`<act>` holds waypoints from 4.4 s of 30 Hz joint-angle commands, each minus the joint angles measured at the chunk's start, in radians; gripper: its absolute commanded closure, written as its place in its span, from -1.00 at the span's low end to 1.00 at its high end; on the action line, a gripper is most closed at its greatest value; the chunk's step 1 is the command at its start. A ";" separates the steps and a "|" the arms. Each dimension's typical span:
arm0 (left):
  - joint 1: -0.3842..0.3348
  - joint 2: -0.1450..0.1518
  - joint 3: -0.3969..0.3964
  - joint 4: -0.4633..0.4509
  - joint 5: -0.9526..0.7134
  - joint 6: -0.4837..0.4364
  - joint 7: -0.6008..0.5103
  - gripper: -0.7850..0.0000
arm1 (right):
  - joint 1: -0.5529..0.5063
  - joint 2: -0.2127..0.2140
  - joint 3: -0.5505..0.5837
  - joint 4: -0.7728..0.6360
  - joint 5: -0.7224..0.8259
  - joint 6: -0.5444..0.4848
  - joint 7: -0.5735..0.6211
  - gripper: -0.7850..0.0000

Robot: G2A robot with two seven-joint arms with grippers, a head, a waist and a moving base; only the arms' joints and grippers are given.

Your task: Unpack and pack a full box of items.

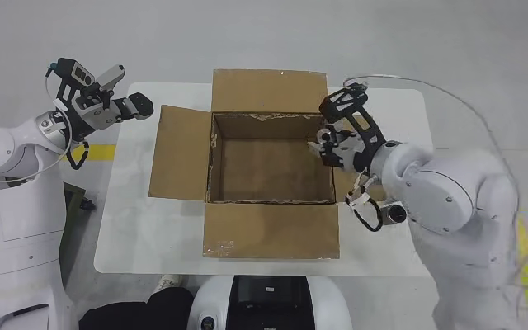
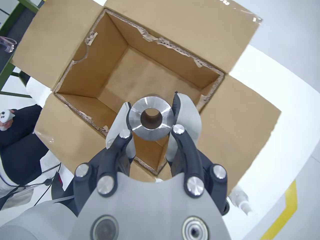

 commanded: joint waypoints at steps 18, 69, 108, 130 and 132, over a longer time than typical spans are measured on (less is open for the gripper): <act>0.000 0.000 0.000 0.000 0.000 0.000 0.000 -1.00 | -0.325 0.061 0.453 -0.182 0.056 -0.159 0.085 1.00; 0.000 0.000 0.000 0.000 0.000 0.000 0.000 -1.00 | -0.958 0.081 0.725 -0.053 0.101 -0.104 -0.295 1.00; 0.000 0.000 0.000 0.000 0.000 0.000 0.000 -1.00 | -0.911 0.091 0.503 0.076 -0.009 -0.019 -0.357 1.00; 0.000 0.000 0.000 0.000 0.000 0.000 0.000 -1.00 | -0.929 0.098 0.491 -0.030 -0.057 0.016 -0.316 -1.00; 0.000 0.000 0.000 0.000 0.000 0.000 0.000 -1.00 | -0.946 0.099 0.510 -0.073 -0.062 0.021 -0.301 -1.00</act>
